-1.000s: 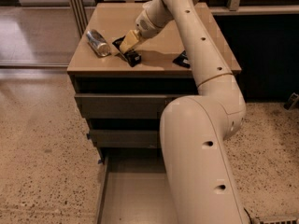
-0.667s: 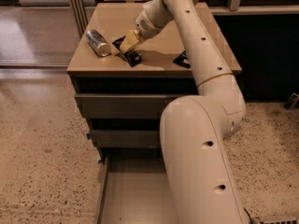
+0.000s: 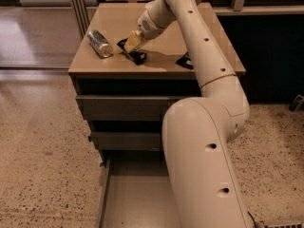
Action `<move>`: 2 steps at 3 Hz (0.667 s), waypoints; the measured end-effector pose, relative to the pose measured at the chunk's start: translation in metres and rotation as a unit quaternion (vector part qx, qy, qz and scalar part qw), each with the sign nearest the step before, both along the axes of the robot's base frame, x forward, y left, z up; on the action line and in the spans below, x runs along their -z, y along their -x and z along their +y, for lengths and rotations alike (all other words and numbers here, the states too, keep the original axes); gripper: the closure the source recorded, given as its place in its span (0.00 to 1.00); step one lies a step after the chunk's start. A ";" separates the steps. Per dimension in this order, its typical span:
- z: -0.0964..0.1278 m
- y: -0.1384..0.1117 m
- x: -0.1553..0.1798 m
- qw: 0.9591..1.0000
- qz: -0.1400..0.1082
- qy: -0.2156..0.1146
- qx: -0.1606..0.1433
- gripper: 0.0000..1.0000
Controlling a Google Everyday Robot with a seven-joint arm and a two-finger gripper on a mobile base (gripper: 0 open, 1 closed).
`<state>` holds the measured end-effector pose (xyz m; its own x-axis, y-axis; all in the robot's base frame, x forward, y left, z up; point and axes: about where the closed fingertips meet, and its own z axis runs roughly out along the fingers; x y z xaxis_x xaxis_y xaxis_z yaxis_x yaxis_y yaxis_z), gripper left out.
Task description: Pick rxbar chocolate from bottom drawer and place on counter
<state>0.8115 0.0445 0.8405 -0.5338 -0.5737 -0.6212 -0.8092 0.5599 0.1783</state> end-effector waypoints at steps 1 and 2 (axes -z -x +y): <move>0.000 0.000 0.000 1.000 0.000 0.000 0.000 0.12; 0.000 0.000 0.000 1.000 0.000 0.000 0.000 0.00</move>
Offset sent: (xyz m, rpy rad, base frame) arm 0.0000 0.0000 0.0000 0.0000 0.0000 0.0000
